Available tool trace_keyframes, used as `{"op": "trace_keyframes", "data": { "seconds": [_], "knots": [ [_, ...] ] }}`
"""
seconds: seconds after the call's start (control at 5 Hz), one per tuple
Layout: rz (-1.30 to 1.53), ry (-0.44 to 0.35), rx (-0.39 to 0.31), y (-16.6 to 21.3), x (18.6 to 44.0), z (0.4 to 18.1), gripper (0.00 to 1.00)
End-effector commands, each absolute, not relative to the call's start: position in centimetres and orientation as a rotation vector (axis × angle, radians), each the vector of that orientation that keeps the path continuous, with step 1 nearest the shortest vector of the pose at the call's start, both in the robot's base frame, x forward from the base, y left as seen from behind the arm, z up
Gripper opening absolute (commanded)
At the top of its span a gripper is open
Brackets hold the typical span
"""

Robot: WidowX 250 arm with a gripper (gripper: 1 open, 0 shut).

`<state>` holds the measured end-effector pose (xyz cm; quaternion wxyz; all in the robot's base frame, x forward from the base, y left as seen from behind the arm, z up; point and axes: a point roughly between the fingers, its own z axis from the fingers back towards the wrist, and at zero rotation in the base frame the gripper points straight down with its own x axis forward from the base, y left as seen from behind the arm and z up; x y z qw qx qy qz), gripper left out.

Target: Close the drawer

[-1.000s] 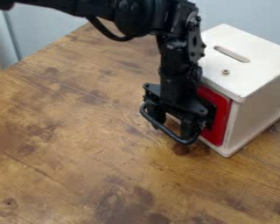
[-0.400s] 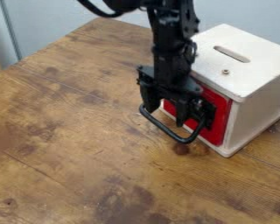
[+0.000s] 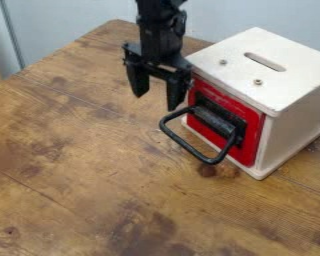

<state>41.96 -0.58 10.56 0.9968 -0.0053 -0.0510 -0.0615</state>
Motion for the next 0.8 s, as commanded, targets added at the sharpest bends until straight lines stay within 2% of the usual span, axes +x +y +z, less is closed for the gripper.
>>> {"op": "trace_keyframes", "data": {
  "seconds": [0.0,0.4,0.6],
  "knots": [
    [-0.166,-0.208,-0.005,-0.7,42.8,14.4,1.0],
    [-0.231,-0.17,-0.014,-0.9,43.5,13.8,1.0],
    [-0.267,-0.179,-0.007,-1.0,43.7,13.4,1.0]
  ]
}}
